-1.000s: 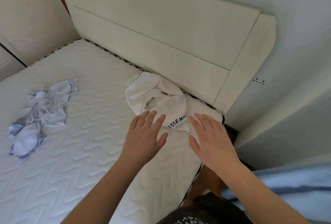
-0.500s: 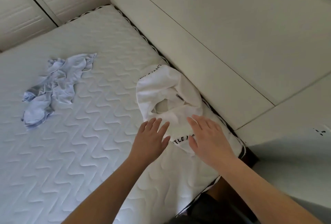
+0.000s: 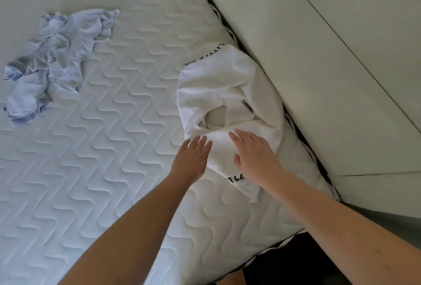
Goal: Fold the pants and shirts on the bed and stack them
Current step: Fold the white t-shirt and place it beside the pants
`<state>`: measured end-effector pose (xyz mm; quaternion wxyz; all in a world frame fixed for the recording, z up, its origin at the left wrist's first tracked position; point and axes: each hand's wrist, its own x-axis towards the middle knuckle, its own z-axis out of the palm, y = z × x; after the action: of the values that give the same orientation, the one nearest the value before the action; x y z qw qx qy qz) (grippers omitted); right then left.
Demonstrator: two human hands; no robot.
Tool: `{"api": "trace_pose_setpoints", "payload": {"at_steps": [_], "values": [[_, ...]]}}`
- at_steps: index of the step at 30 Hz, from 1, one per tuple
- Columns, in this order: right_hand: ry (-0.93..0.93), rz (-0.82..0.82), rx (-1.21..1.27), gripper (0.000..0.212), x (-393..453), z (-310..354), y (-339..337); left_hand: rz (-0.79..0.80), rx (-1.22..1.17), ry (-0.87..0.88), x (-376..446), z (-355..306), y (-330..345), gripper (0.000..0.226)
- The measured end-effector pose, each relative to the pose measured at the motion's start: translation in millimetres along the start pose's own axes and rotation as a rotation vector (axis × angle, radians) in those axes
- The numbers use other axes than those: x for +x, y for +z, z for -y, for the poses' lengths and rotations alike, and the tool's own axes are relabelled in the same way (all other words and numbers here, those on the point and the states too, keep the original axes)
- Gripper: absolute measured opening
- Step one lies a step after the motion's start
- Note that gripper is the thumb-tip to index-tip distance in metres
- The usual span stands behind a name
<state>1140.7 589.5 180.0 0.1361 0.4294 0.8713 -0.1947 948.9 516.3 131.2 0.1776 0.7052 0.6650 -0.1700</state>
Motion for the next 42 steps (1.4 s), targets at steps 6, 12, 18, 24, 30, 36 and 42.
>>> {"api": "trace_pose_setpoints", "payload": {"at_steps": [6,12,18,24,30,36,42], "values": [[-0.006,0.025,-0.053,0.058,61,-15,45,0.038,-0.016,-0.026,53,22,41,0.066],[-0.025,0.065,-0.09,0.056,104,-11,70,0.02,-0.056,-0.023,87,44,56,0.071],[-0.021,0.165,-0.076,0.056,123,-13,93,0.092,-0.061,0.001,114,53,59,0.055],[0.077,0.206,0.03,0.06,106,-10,109,0.041,-0.033,-0.118,108,47,58,0.039],[0.029,0.212,-0.027,0.049,97,9,112,-0.191,-0.184,-0.028,57,40,54,0.015],[0.053,0.116,-0.241,0.033,50,13,93,-0.174,-0.295,0.018,-4,21,40,0.022],[0.058,-0.065,-0.255,0.028,-17,11,49,-0.093,-0.272,0.088,-64,-9,21,0.01]]}}
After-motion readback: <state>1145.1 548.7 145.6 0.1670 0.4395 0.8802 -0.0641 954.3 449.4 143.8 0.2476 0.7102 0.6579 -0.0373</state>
